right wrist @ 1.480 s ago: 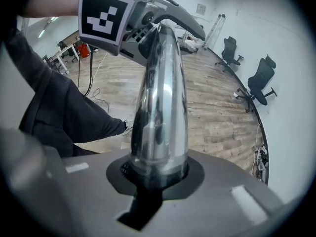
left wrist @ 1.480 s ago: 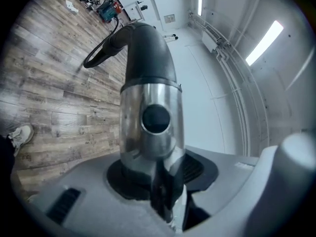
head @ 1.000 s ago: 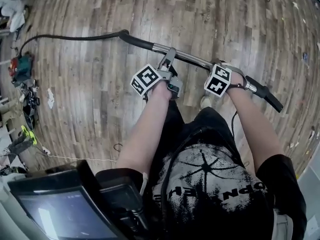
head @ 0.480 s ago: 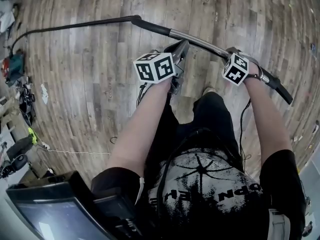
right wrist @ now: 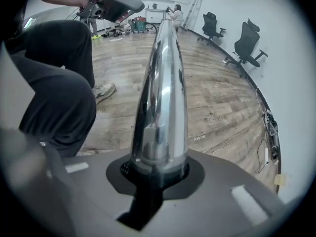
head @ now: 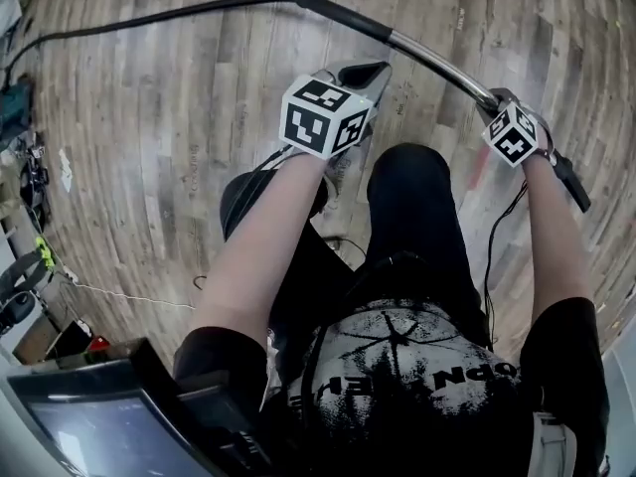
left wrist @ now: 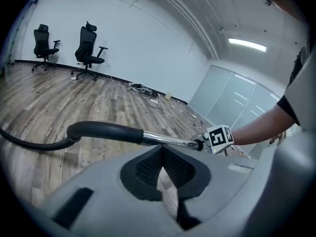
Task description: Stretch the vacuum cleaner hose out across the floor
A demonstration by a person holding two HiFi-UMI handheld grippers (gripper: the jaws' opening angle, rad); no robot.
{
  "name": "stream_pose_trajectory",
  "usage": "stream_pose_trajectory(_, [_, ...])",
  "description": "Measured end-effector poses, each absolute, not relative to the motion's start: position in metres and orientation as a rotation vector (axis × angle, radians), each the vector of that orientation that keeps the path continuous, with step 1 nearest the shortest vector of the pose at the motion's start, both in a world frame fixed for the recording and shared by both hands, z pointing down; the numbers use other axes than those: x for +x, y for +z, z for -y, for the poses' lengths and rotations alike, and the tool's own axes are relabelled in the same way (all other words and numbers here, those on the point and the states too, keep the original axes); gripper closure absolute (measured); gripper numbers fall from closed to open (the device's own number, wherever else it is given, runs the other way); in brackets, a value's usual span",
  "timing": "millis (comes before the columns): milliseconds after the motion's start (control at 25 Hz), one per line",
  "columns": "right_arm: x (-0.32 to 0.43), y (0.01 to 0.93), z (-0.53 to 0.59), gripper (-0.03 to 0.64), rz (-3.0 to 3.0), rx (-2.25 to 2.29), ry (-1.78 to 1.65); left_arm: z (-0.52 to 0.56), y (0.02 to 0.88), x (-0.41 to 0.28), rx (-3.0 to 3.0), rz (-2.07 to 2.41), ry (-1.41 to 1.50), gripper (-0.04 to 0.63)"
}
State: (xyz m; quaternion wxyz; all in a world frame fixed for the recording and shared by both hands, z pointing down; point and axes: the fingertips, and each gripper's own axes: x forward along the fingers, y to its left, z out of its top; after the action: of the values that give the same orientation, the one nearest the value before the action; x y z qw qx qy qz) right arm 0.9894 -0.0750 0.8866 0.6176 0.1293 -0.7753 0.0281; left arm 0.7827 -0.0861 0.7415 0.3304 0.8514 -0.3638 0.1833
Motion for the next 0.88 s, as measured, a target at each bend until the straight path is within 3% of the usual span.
stream_pose_trajectory(440, [1.088,1.079,0.083,0.560,1.784,0.236,-0.094,0.080,0.868,0.787,2.227,1.121,0.553,0.595])
stream_pose_trajectory(880, [1.111,1.162,0.078,0.560,1.736,0.252,-0.009,0.051,0.904,0.773,2.120,1.165,0.644,0.594])
